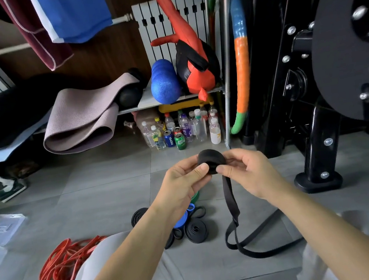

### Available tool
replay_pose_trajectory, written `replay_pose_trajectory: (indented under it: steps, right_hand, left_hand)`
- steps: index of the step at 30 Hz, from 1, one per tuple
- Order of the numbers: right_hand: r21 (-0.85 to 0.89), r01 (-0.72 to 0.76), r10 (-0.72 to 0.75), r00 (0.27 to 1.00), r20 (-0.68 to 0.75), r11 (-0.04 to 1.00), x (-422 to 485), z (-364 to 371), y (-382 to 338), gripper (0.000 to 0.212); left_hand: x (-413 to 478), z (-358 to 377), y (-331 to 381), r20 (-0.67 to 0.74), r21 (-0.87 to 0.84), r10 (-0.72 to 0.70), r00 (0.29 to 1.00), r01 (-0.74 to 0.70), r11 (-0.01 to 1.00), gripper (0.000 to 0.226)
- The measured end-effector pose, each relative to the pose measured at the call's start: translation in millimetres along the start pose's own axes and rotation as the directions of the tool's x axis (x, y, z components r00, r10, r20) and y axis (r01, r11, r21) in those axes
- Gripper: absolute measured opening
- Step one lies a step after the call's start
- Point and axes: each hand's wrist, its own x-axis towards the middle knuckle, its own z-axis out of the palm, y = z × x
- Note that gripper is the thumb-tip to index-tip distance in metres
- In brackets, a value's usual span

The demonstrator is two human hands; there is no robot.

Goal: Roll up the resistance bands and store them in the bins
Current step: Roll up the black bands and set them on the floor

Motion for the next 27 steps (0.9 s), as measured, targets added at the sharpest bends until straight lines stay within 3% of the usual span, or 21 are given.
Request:
replay_pose_trajectory:
  steps: [4,6,7,8,9,11,12,14,17,20,23,25,27]
  right_hand:
    - [0.094,-0.022,0.024,1.0,-0.015,0.995,-4,10,3,0.023]
    - [0.02,-0.034,0.035,0.999,-0.019,0.999,-5,6,2,0.021]
    - [-0.094,-0.041,0.039,0.999,-0.02,0.995,-5,3,3,0.016]
    - [-0.265,-0.033,0.033,0.999,-0.007,0.964,-4,0,4,0.011]
    - [-0.452,-0.005,0.018,1.0,0.024,0.892,-4,-1,6,0.011]
    - [-0.686,0.061,0.026,0.993,0.115,0.725,-7,1,9,0.017]
    - [-0.729,0.08,0.044,0.988,0.15,0.68,-8,3,10,0.018]
    - [-0.758,0.117,0.054,0.979,0.197,0.642,-9,7,11,0.018]
    - [-0.74,0.13,0.043,0.977,0.21,0.66,-9,8,11,0.02]
    - [-0.663,0.088,0.061,0.978,0.198,0.744,-7,6,9,0.02]
    - [-0.5,0.009,0.076,0.986,0.15,0.866,-3,-3,8,0.017]
    - [-0.329,-0.055,0.098,0.989,0.115,0.943,0,-8,6,0.018]
    - [-0.103,-0.083,0.093,0.991,0.092,0.991,1,-8,4,0.024]
  left_hand:
    - [0,0,0,0.008,-0.099,-0.032,0.999,0.033,0.995,0.022]
    - [2,0,3,-0.011,0.072,-0.015,1.0,0.016,0.997,0.021]
    - [2,0,3,-0.024,0.294,0.033,0.999,-0.024,0.956,0.022]
    - [3,-2,3,-0.027,0.571,0.108,0.994,-0.074,0.818,0.026]
    - [2,-3,2,0.008,0.798,0.186,0.983,-0.118,0.59,0.032]
    - [0,-4,-2,0.15,0.964,0.219,0.964,-0.192,0.183,0.04]
    - [-2,-4,-5,0.195,0.975,0.175,0.965,-0.21,0.072,0.038]
    - [-3,-4,-8,0.207,0.978,0.099,0.973,-0.208,-0.006,0.029]
    - [-4,-5,-6,0.194,0.979,0.093,0.977,-0.199,0.043,0.019]
    - [-2,-6,-4,0.18,0.973,0.109,0.978,-0.194,0.129,0.014]
    - [-1,-5,0,0.065,0.901,0.166,0.984,-0.129,0.415,0.016]
    - [-1,-3,4,-0.016,0.732,0.16,0.987,-0.097,0.675,0.019]
    - [-1,-1,6,-0.03,0.531,0.167,0.986,-0.125,0.838,0.025]
